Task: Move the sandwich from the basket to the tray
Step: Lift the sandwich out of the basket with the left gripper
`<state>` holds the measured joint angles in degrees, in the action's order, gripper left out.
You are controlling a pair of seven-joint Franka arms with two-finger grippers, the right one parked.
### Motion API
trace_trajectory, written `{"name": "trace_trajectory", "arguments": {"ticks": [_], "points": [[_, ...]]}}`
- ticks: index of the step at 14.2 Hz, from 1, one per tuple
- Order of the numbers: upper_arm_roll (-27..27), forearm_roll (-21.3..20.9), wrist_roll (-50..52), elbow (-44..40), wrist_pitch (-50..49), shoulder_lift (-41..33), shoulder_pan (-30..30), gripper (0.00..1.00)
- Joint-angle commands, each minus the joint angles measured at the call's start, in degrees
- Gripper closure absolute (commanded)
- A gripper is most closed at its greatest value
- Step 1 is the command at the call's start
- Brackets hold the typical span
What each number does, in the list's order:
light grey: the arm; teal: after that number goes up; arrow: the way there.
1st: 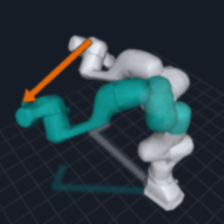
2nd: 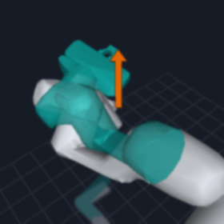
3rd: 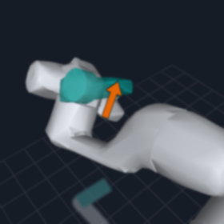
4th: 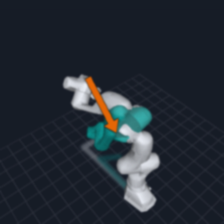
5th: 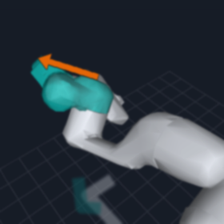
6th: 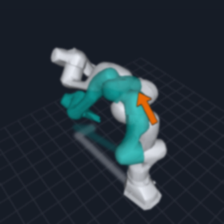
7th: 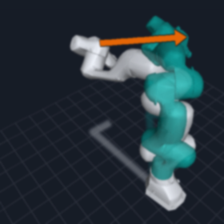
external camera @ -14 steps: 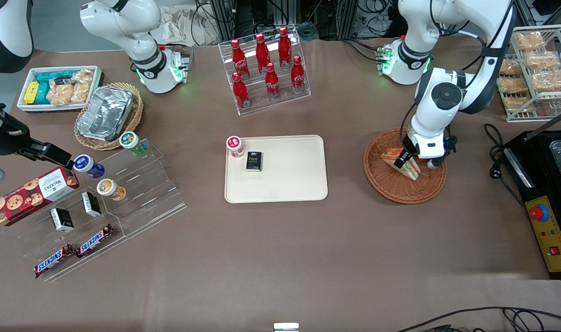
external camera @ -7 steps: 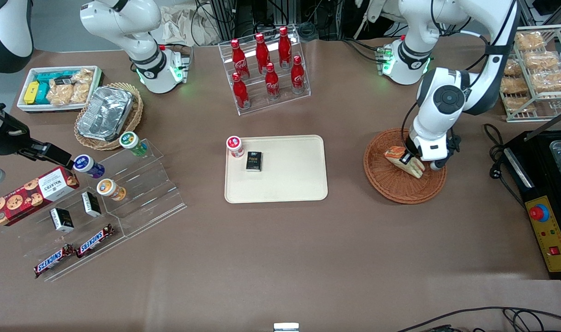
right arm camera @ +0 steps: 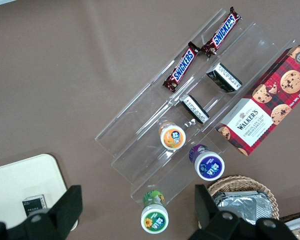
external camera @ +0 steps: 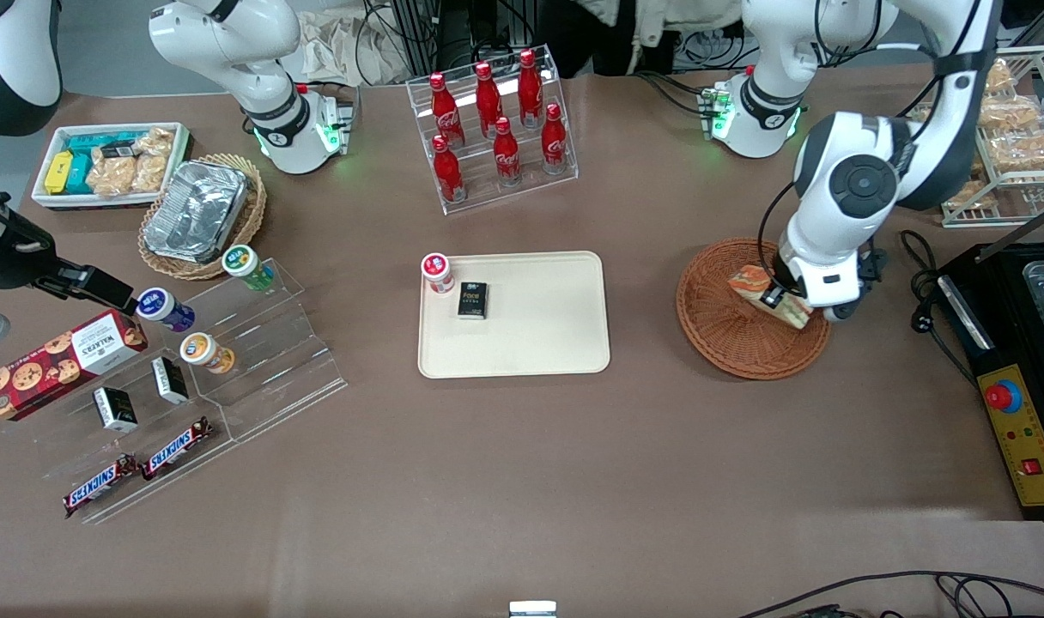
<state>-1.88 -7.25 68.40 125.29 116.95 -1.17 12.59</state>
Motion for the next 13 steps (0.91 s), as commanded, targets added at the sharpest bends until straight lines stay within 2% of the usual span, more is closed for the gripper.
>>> {"name": "trace_trajectory", "arguments": {"ticks": [1, 4, 7, 10, 13], "points": [[0.12, 0.13, -7.01, -10.64, -12.75, -0.06, 0.59, 1.00], [0.29, 5.30, -16.07, -20.41, -21.92, -0.15, 0.07, 1.00], [0.47, 7.77, -22.07, -23.94, -24.31, -1.38, -0.02, 1.00], [0.03, 7.95, -25.76, -25.52, -24.22, -1.82, 0.33, 1.00], [-1.72, 8.04, -24.72, -25.62, -23.35, -0.77, 2.17, 1.00]]}}
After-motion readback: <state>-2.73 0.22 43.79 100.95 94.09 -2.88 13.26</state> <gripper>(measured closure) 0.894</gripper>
